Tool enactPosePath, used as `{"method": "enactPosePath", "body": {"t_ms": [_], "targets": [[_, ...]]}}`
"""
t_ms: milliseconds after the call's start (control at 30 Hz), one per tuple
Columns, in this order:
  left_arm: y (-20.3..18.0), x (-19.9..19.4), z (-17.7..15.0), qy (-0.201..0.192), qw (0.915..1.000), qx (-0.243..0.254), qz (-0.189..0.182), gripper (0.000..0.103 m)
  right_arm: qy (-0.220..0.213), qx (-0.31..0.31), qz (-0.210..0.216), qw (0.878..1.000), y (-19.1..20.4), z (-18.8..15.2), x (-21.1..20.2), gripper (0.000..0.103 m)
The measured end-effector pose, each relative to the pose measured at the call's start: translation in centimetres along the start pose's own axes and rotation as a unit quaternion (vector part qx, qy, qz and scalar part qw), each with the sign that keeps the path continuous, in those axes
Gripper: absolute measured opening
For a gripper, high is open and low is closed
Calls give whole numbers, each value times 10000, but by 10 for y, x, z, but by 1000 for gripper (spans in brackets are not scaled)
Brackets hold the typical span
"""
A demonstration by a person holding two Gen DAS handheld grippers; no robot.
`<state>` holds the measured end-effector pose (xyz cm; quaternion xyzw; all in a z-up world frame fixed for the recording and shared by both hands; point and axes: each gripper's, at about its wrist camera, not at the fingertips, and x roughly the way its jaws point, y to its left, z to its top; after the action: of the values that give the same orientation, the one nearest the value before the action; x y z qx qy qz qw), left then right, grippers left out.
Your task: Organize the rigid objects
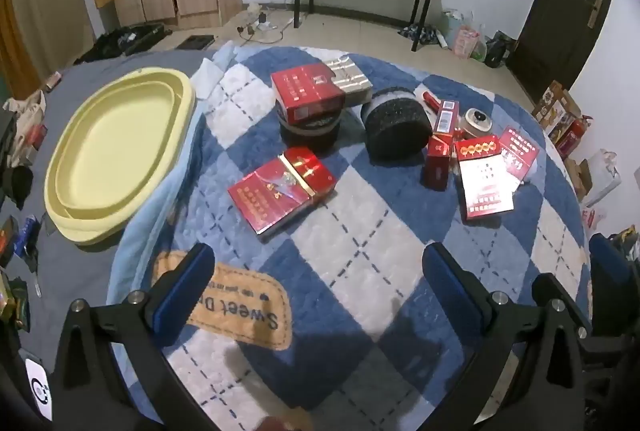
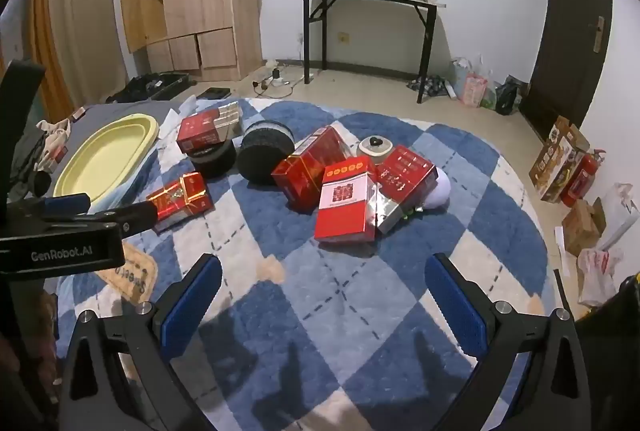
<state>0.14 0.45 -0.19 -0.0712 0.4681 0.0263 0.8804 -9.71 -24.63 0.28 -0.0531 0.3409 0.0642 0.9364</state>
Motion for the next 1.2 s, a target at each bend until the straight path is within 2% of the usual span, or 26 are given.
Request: {"method": "enactPosePath", "body": {"t_ms": [133,300,400,467,733,1033,1200], "targets": [[13,0,-4,-18,9986,-300,-429,103,-2,102,92,9999,-2,1,-2,103],[2,2,-6,-28,9995,-112,-292,103,-86,183,58,9998,-7,2,1,103],[1,1,-6,-46,9996,-83,-283,103,-49,251,70,9996,-10,-9,-23,103],[-1,2,-7,-62,9997,-32,-234,103,111,273,-26,9996,-11,1,7,103],[-10,0,-10,-183,9995,258,62,103,348,583,142,9976,-23,0,19,103],[-14,1,-12,-188,9988,435,149,103,274,730,137,9969,-30,-1,18,103],[-13,4,-13,-126,9992,362,105,103,286,720,149,9969,-30,-2,18,103]]}}
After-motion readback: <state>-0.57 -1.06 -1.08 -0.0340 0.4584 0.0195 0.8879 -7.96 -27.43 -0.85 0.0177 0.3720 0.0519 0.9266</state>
